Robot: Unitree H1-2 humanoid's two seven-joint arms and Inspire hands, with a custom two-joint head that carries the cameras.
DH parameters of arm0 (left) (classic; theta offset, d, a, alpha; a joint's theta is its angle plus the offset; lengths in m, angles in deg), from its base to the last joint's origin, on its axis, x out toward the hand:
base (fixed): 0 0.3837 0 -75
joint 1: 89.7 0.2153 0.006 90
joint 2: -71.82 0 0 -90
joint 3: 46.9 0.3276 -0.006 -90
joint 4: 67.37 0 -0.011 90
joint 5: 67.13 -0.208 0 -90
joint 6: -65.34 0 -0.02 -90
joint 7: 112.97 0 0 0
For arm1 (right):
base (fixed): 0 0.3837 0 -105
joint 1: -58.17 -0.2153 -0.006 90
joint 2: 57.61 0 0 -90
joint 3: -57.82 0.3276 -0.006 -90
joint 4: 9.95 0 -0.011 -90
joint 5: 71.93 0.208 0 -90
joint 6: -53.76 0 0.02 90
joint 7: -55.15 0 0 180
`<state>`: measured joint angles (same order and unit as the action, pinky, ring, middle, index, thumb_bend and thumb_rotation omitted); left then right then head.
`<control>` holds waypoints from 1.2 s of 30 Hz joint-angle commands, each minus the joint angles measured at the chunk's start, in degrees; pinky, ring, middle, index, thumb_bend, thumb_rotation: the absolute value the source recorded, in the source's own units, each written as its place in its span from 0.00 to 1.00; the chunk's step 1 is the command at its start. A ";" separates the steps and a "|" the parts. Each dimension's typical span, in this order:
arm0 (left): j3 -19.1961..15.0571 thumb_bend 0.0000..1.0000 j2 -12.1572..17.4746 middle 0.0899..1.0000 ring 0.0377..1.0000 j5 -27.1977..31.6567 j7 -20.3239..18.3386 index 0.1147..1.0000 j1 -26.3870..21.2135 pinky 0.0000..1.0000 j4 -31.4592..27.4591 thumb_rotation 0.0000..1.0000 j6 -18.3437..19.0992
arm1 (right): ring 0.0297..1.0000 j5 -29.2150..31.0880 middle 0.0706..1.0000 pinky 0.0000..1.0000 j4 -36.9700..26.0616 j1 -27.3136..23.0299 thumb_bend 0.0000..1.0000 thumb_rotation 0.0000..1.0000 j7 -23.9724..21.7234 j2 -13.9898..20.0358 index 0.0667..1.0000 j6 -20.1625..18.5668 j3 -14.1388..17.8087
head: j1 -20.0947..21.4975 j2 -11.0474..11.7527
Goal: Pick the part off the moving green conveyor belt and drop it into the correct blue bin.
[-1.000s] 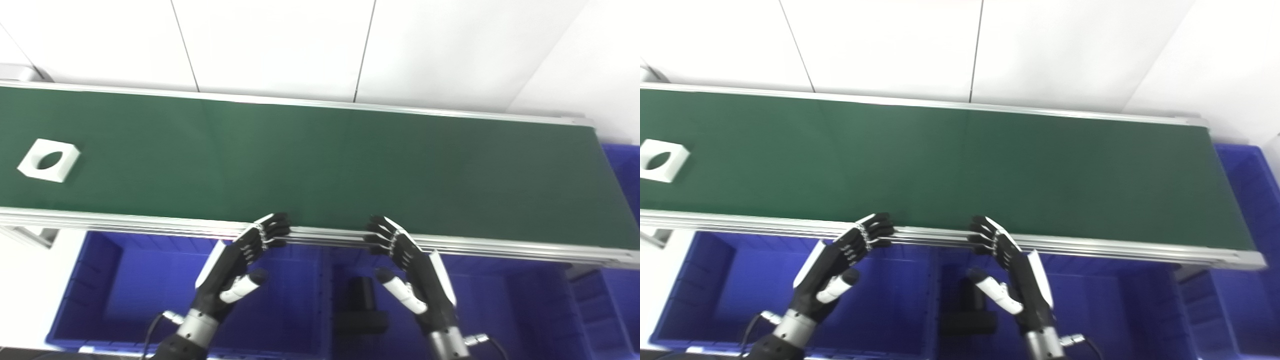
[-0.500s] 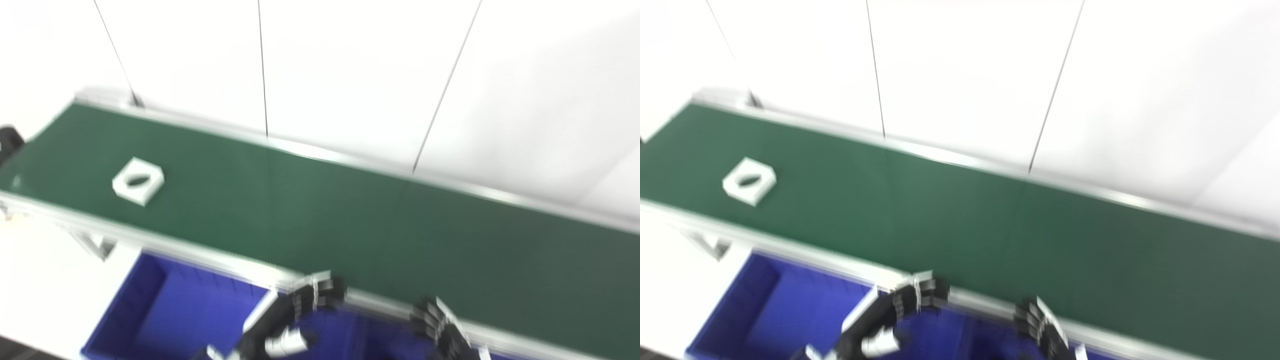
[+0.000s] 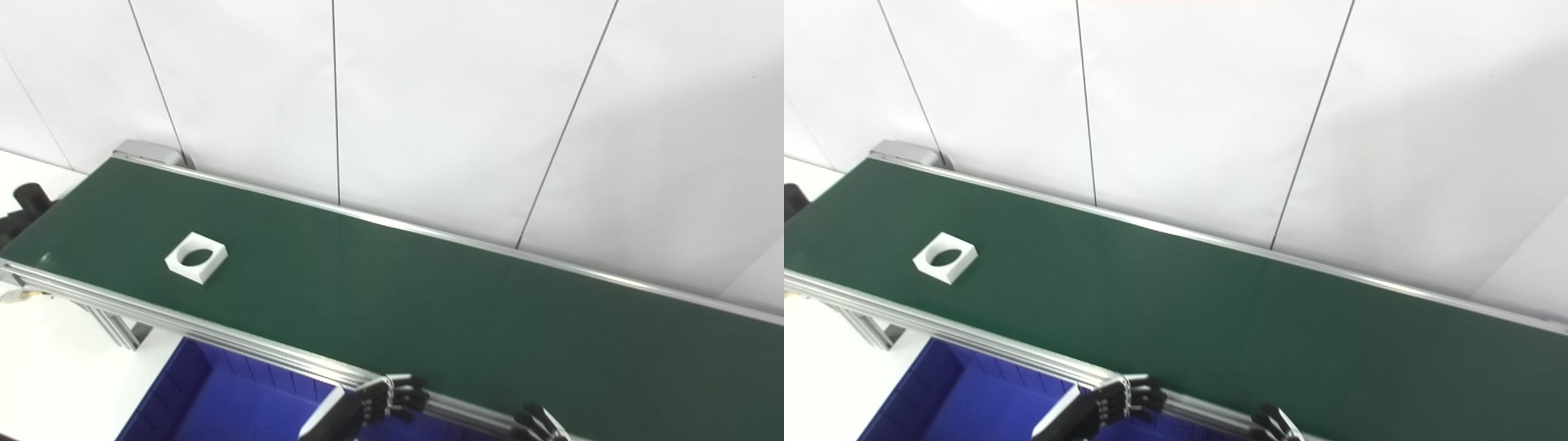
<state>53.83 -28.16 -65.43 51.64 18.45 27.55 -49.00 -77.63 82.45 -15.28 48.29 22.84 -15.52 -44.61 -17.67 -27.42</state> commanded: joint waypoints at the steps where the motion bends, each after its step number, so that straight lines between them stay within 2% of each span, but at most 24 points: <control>1: 0.09 0.89 -0.25 0.76 0.74 -0.21 0.20 0.78 -0.89 0.70 -0.68 0.66 -2.51 | 0.76 0.38 0.81 0.68 -1.12 -0.53 0.71 0.86 0.13 -0.24 0.86 2.55 0.30 | -0.07 -0.24; 10: 0.32 0.92 0.11 0.75 0.74 -0.79 0.36 0.78 -0.70 0.70 -2.02 0.66 -2.43 | 0.76 0.93 0.81 0.68 -1.01 -0.67 0.70 0.85 -0.25 -0.06 0.86 3.01 0.29 | -0.39 -0.50; 20: 1.77 0.89 4.54 0.77 0.76 -1.51 -1.92 0.79 -0.59 0.71 -10.28 0.66 -0.56 | 0.76 1.25 0.81 0.68 -1.42 -0.47 0.71 0.86 -0.40 0.03 0.86 2.78 0.31 | -0.82 -0.97; 24: 1.28 0.89 6.49 0.77 0.76 -0.91 -2.01 0.78 -0.63 0.72 -14.81 0.65 1.70 | 0.76 1.44 0.81 0.69 -1.82 -0.46 0.70 0.86 -0.56 0.16 0.86 2.56 0.36 | -0.85 -1.53; 28: 0.04 0.90 8.77 0.78 0.76 -0.47 -2.05 0.79 -0.89 0.71 -20.17 0.63 5.46 | 0.76 1.57 0.81 0.68 -1.66 -0.59 0.70 0.86 -0.63 0.23 0.86 2.65 0.47 | -1.07 -1.58; 33: -1.95 0.90 11.93 0.80 0.79 0.58 -2.42 0.80 -1.99 0.75 -24.61 0.62 9.03 | 0.76 1.64 0.81 0.68 -1.31 -0.96 0.69 0.86 -0.79 0.46 0.86 2.76 0.53 | -1.29 -1.71; 36: -3.69 0.89 13.59 0.82 0.81 -2.84 -2.16 0.82 -3.58 0.78 -26.16 0.65 10.02 | 0.76 1.72 0.81 0.68 -1.22 -1.12 0.70 0.86 -0.78 0.48 0.87 2.51 0.56 | -1.41 -1.76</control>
<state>51.00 -15.69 -66.94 49.05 16.67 3.37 -38.68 -76.68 82.30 -15.70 47.81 23.43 -15.42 -44.30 -18.98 -29.09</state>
